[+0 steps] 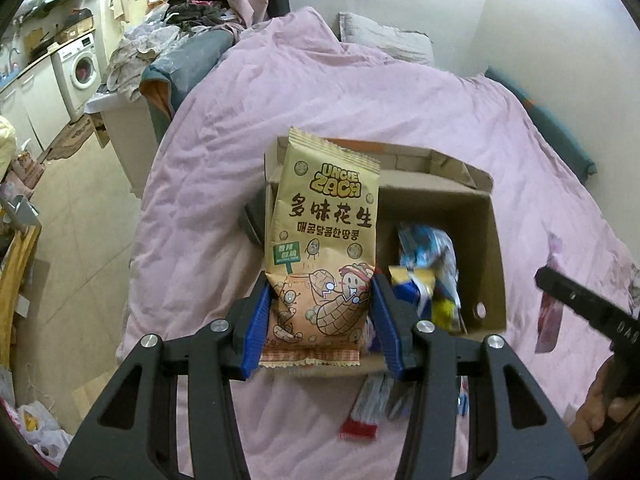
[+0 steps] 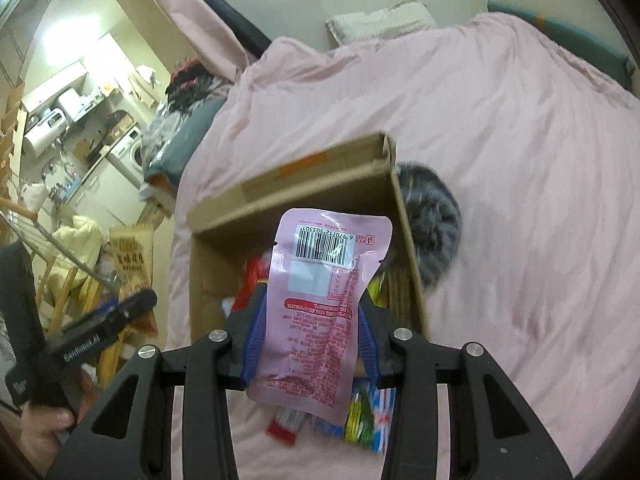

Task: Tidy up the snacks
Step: 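Carry both packets over the box and open both grippers to drop them, then withdraw both tools from the box toward the remaining packets, then grasp the white-red bar with the left gripper while the right grasps the blue-white chip bag, then carry both snacks into the box and open both grippers to drop them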

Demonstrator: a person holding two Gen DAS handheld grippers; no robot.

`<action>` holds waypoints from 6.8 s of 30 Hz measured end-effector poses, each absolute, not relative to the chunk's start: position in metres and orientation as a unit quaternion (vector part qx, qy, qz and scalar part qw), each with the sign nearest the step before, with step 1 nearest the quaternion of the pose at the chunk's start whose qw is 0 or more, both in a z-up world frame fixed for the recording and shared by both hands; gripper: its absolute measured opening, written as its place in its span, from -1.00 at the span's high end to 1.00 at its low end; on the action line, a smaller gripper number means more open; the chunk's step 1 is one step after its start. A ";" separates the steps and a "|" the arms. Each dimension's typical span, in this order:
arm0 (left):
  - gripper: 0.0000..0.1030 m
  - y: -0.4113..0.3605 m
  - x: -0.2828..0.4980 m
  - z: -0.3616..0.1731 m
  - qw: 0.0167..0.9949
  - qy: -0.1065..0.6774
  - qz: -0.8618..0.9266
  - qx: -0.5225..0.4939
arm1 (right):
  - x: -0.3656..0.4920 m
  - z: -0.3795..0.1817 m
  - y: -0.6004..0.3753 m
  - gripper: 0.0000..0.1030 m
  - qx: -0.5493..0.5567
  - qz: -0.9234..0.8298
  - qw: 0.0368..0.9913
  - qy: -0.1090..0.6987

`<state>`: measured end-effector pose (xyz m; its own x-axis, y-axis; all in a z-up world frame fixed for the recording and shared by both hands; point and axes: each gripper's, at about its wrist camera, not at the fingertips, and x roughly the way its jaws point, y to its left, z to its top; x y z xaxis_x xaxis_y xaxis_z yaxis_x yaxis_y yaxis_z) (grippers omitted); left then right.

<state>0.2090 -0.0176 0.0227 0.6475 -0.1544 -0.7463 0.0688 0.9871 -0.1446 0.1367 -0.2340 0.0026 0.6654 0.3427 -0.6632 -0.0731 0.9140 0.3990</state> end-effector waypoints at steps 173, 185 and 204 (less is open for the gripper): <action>-0.46 -0.107 0.185 -0.155 0.804 0.580 -0.130 0.008 | 0.076 -0.134 -0.275 -0.28 0.249 0.082 0.793 0.550; 0.45 -0.110 0.185 -0.152 0.807 0.578 -0.122 0.028 | 0.080 -0.132 -0.270 -0.28 0.242 0.090 0.794 0.551; 0.45 -0.067 0.149 -0.127 0.811 0.579 -0.088 -0.015 | 0.077 -0.113 -0.258 -0.28 0.236 0.131 0.801 0.534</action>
